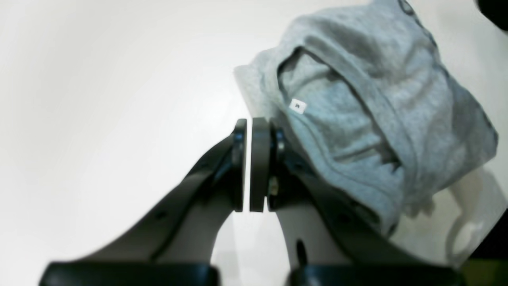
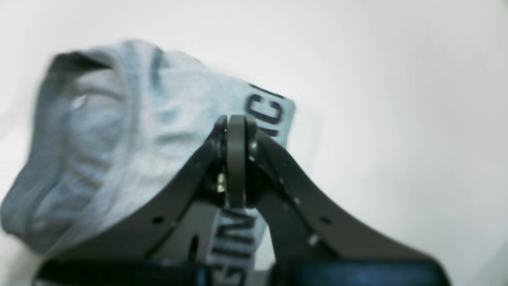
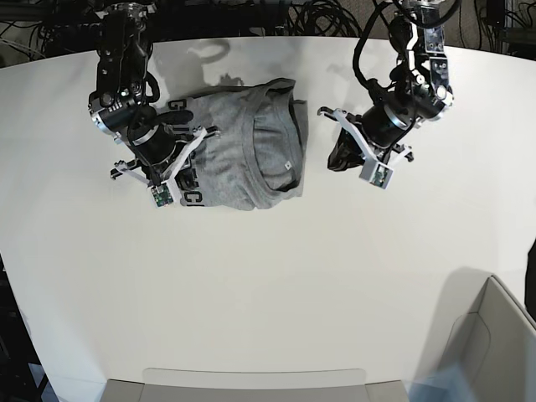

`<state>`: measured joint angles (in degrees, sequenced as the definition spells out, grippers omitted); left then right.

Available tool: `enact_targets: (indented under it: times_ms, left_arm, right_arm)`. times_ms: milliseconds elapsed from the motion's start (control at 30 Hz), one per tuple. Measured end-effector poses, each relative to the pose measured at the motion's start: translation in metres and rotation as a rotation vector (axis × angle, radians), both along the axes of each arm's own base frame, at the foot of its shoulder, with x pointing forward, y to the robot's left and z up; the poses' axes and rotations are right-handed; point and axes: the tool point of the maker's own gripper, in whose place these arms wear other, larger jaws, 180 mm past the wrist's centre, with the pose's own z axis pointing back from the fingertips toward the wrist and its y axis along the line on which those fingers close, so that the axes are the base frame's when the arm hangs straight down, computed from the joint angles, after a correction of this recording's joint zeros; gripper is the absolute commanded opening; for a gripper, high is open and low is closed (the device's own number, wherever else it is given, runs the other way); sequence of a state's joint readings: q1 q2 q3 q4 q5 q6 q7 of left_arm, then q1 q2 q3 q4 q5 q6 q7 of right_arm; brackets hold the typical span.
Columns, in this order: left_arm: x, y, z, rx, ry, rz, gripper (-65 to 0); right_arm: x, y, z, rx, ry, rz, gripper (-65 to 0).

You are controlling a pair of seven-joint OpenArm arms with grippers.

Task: Fold the T-shirt properly
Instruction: 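Grasp the bundle sides with both grippers and lift it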

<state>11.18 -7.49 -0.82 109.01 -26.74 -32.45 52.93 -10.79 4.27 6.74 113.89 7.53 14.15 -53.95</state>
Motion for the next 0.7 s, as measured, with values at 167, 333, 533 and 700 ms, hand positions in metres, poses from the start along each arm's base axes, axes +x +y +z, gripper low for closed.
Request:
enact_targets:
  times_ms: [167, 333, 533, 700]
  left_arm:
    - [-0.023, -0.072, 0.002, -0.050, 0.009, -0.214, -63.6]
    - [-0.032, -0.098, -0.001, -0.058, 0.020, -0.298, -63.6]
    - [-0.023, -0.101, -0.044, -0.023, 0.136, -0.320, -63.6]
    - [-0.017, -0.093, -0.060, -0.006, 0.182, -0.303, -63.6]
  right_arm:
    - [-0.022, -0.018, -0.023, -0.022, 0.083, -0.045, -65.0]
    - [-0.034, -0.041, -0.034, -0.048, 0.124, -0.110, -65.0]
    - [-0.053, -0.046, -0.085, -0.041, 0.281, -0.116, -65.0]
    - [-0.035, -0.039, -0.097, -0.041, 0.294, -0.089, -65.0]
